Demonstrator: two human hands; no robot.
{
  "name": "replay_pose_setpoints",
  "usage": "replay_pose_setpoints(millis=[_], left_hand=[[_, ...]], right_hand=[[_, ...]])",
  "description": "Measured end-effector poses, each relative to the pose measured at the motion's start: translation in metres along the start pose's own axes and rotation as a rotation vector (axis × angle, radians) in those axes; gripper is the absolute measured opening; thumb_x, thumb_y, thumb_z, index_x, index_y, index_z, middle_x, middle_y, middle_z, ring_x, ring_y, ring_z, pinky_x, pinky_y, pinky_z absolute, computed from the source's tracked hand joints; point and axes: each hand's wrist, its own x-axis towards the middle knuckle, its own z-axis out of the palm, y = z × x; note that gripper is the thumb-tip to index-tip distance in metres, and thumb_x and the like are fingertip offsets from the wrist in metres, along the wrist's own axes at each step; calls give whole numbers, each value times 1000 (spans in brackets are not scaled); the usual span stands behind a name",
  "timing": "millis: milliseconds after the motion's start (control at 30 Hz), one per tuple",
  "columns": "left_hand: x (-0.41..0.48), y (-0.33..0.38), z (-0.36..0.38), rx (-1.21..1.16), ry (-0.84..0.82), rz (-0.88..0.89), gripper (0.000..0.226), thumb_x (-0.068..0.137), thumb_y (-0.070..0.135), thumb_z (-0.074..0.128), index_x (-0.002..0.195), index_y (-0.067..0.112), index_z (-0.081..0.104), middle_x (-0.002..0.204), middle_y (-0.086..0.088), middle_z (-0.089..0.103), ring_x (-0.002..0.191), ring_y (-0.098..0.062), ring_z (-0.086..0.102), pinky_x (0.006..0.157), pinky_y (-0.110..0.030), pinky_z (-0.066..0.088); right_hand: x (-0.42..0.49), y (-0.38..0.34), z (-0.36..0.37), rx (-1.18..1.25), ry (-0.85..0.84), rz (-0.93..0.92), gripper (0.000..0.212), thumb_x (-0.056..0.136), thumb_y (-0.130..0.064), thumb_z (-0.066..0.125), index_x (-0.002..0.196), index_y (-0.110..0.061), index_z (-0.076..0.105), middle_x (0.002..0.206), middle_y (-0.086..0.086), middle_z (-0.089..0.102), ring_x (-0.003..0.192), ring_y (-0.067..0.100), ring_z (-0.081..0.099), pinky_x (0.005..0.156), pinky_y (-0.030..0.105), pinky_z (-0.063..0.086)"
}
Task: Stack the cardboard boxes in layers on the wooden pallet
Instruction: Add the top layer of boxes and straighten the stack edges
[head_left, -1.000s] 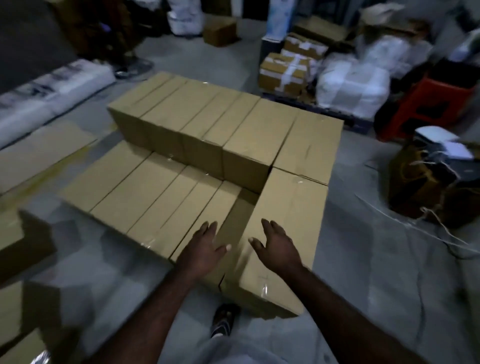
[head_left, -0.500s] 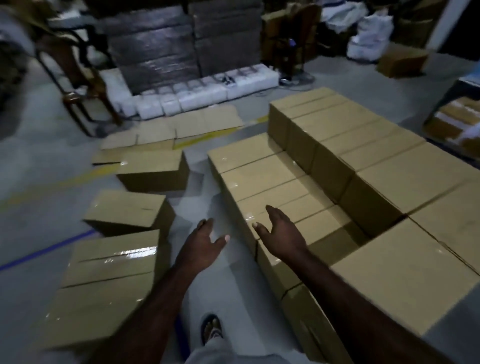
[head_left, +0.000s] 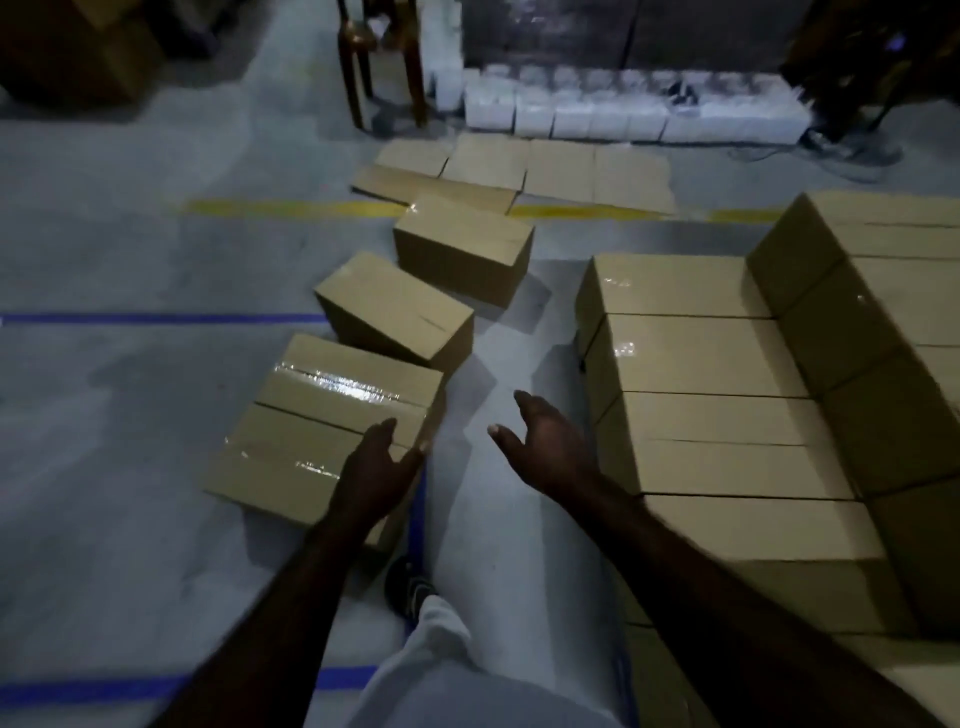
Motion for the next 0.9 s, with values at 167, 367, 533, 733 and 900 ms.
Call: replay_pose_setpoints(millis=[167,367,533,733,900], left_hand=[[63,-57,-39,-79,62,-155,71,94,41,63,151,8,37,151,-15,44,136,-30,45,107,-34,36],[119,-145,-67,-152,88,-369,73,96,41,61,153,6,32,156,-17,36,141,-31,38,112,-35,32],[163,-230,-41,-170,47,-566,73,98,44,56,154,5,28,158,-17,31,143,-32,33,113,-36,30],[217,-319,9,-251,90,-745,73,97,50,56,153,9,33,154,-16,38,139,-32,39,113,-37,32],[275,-377,69,-375,90,-888,71,99,47,54,152,7,30,156,-16,33,142,-30,35,110,-31,30]], right_hand=[[84,-52,58,-68,-134,-25,71,99,-54,49,154,-13,30,152,12,42,140,29,38,113,50,36],[166,-97,154,-225,-361,-65,66,98,-53,51,149,-12,37,144,14,47,134,34,43,106,51,40],[232,-91,256,-339,-582,-118,63,100,-48,51,147,-8,38,142,19,49,132,37,45,105,47,41],[307,-73,379,-381,-735,-178,68,101,-45,52,151,-3,34,148,21,45,136,35,43,108,40,37],[358,-49,467,-417,-773,-220,65,102,-41,51,150,-1,34,145,22,48,133,36,45,104,37,35]])
